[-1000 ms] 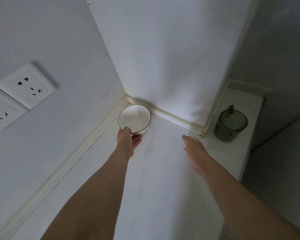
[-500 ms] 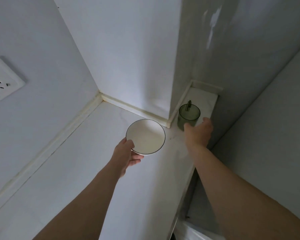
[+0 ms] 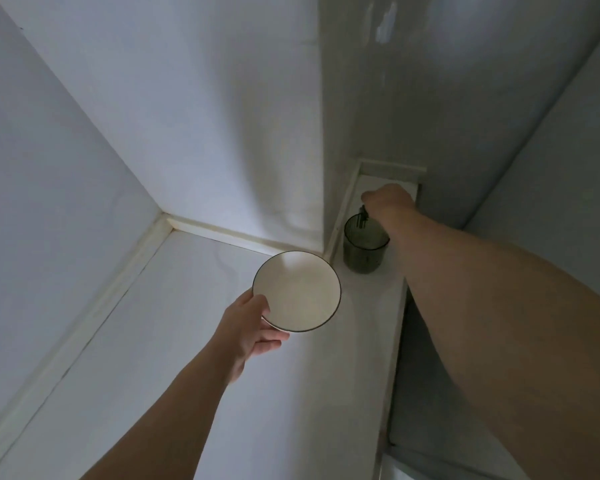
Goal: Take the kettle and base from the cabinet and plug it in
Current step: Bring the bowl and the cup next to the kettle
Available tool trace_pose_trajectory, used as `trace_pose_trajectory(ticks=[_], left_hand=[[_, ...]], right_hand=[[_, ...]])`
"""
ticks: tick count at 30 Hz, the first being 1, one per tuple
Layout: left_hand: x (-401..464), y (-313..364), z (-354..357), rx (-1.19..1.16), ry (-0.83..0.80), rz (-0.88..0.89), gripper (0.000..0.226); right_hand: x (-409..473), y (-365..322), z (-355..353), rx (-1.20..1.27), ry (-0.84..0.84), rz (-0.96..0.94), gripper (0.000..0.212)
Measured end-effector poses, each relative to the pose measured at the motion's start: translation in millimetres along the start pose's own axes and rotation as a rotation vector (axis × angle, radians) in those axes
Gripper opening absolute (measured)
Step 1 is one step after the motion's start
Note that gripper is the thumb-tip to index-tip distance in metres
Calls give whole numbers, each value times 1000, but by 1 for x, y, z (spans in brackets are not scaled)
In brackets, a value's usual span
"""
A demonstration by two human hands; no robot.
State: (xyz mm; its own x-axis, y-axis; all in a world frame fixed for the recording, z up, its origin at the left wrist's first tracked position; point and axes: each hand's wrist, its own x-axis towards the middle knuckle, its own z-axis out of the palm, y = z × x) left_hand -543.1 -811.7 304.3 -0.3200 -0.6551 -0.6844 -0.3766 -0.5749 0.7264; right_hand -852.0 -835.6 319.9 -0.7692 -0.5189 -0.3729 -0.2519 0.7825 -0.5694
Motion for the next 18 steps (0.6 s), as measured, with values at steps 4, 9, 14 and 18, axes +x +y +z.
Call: trace_pose_trajectory(ticks=[4,9,14,18], left_hand=[[15,-2,1,38,-27,-15,43],[27,-1,1,37,-46,-27,47],[32,0,-2,7,-41,-38,47],[15,-11,-7,-49,-16,-44,47]], right_hand=[[25,-6,11,-321,-213,8,26],[31,-8,21,-408,-250,-44,32],[7,4,19,42,-201,103,51],[-31,40,19,719,-161,191,44]])
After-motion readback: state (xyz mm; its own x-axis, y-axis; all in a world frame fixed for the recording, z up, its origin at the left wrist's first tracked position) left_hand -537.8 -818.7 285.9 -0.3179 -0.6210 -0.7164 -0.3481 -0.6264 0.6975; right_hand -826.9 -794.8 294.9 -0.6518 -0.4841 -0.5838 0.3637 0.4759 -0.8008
